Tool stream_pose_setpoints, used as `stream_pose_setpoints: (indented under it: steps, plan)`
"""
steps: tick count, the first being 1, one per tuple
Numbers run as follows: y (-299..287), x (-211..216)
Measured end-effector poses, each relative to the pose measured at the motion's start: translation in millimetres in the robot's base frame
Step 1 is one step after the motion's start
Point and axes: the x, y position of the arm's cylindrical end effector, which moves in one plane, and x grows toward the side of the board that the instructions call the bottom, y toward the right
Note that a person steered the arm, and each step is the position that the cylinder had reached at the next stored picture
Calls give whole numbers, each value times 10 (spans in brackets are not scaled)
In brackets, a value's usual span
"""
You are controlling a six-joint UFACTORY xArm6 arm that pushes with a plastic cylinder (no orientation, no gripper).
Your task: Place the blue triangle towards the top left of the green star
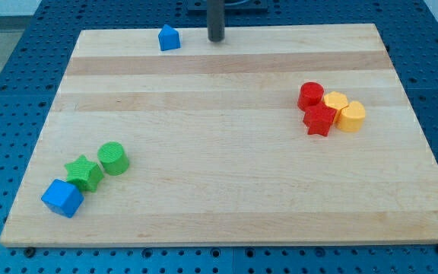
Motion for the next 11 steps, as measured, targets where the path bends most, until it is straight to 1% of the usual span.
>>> stream_pose_setpoints:
  steps: [1,2,3,4,5,6,8,9,11]
  plan:
    - [-773,29]
    - [-1178,419]
    - [-1231,484]
    - [-702,148]
    - [-926,505]
    - [-1411,445]
    - [-1179,950]
    - [-904,1195]
    - [-909,2041]
